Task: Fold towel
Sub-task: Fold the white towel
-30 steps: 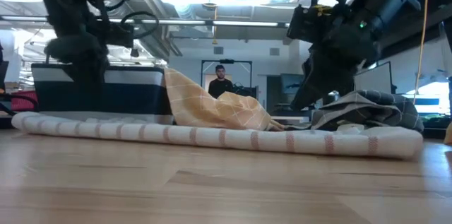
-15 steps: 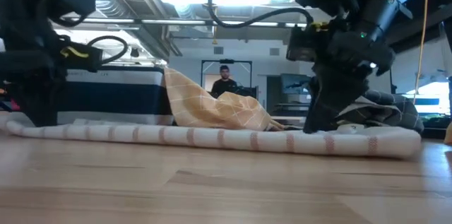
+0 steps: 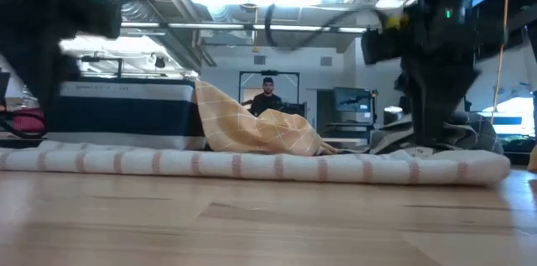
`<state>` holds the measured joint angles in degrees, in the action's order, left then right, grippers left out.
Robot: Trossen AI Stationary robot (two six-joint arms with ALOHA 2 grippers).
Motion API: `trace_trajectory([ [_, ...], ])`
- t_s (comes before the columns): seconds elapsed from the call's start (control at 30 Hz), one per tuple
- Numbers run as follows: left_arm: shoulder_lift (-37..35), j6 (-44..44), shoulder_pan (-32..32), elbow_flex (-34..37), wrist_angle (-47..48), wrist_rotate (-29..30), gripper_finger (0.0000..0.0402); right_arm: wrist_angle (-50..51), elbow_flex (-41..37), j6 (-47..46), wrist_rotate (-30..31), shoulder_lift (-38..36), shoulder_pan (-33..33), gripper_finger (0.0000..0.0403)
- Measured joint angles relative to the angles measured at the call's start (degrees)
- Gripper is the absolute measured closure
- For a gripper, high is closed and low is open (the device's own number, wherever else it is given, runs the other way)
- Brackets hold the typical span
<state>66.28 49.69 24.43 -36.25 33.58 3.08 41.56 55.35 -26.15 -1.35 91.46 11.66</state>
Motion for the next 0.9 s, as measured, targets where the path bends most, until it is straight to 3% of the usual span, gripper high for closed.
trace_trajectory([
  [0.1,-0.88,-5.73,-0.12,-2.00,-3.90,7.41,0.0247,1.05,0.27,-2.71,-0.51,-2.76,0.72,0.0231],
  [0.23,0.84,-18.24,-0.81,-0.87,-19.59,18.25,0.0247,0.41,-0.35,-7.82,0.54,-6.07,3.00,0.0230],
  [0.37,6.99,-30.68,-3.27,-0.59,-35.11,18.99,0.0247,-4.77,-2.92,-13.24,3.71,-8.34,6.28,0.0216],
  [0.53,16.99,-39.64,-6.70,-0.59,-47.25,18.55,0.0247,-14.47,-9.06,-22.66,6.07,-9.24,7.50,0.0163],
  [0.7,25.74,-40.94,-8.78,-0.59,-54.25,17.19,0.0247,-19.83,-16.40,-31.63,4.72,-9.24,7.45,0.0118],
  [0.9,32.29,-46.44,-9.20,-2.40,-56.62,14.86,0.0247,-33.21,-24.30,-41.20,3.13,-9.56,7.45,0.0111],
])
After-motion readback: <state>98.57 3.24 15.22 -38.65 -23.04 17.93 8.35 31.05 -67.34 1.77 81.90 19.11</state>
